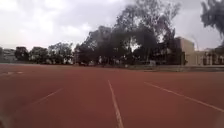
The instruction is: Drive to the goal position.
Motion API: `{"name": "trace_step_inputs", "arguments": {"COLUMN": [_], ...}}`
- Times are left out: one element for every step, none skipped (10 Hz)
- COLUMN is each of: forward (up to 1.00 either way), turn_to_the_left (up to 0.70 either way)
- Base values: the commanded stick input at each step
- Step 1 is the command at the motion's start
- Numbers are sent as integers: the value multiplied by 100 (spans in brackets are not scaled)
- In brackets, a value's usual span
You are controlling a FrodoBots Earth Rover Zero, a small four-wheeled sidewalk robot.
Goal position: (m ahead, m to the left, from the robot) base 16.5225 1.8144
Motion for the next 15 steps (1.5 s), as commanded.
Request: {"name": "trace_step_inputs", "arguments": {"forward": [45,45,45,45,45,45,45,45,45,45,45,45,45,45,45], "turn_to_the_left": [0,0,0,0,0,0,0,0,0,0,0,0,0,0,0]}}
